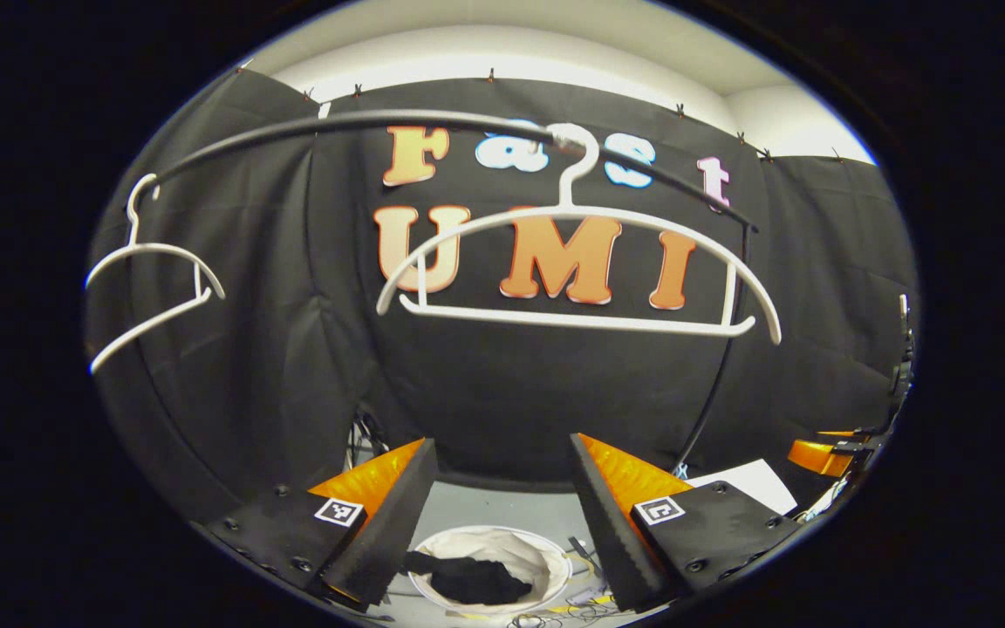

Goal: Grasp the clothes on the hanger with both hands and then place them into the laundry hamper below.

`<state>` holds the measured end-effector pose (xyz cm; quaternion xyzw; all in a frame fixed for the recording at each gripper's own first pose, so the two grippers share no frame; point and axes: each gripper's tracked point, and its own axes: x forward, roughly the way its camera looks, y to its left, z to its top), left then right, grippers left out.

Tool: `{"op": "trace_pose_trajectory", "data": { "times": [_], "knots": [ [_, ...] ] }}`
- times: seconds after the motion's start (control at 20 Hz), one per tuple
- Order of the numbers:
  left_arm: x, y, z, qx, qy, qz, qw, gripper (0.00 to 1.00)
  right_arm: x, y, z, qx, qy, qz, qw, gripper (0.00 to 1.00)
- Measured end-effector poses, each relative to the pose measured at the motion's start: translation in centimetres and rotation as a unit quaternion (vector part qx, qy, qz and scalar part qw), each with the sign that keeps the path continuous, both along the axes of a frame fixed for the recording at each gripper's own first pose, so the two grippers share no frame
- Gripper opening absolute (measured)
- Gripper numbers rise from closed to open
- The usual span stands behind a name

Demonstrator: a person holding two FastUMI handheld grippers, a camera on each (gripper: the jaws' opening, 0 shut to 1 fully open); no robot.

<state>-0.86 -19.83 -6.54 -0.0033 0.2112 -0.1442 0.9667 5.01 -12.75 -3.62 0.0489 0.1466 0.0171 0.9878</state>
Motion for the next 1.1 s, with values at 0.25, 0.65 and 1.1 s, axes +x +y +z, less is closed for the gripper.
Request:
{"op": "trace_pose_trajectory", "data": {
  "times": [0.25, 0.65, 1.1],
  "knots": [
    [0.3, 0.9, 5.5, -0.003, -0.066, 0.017, 0.998, 0.94, -1.7, 0.1, 5.8, -0.007, -0.065, 0.013, 0.998, 0.94],
    [0.0, 2.1, 10.1, -0.005, -0.135, 0.041, 0.99, 0.94, -3.4, 0.8, 12.1, -0.022, -0.144, 0.027, 0.989, 1.0],
    [-0.5, 3.2, 11.0, -0.003, -0.149, 0.053, 0.987, 0.94, -3.3, 0.7, 11.8, -0.018, -0.153, 0.035, 0.987, 1.0]
  ]
}}
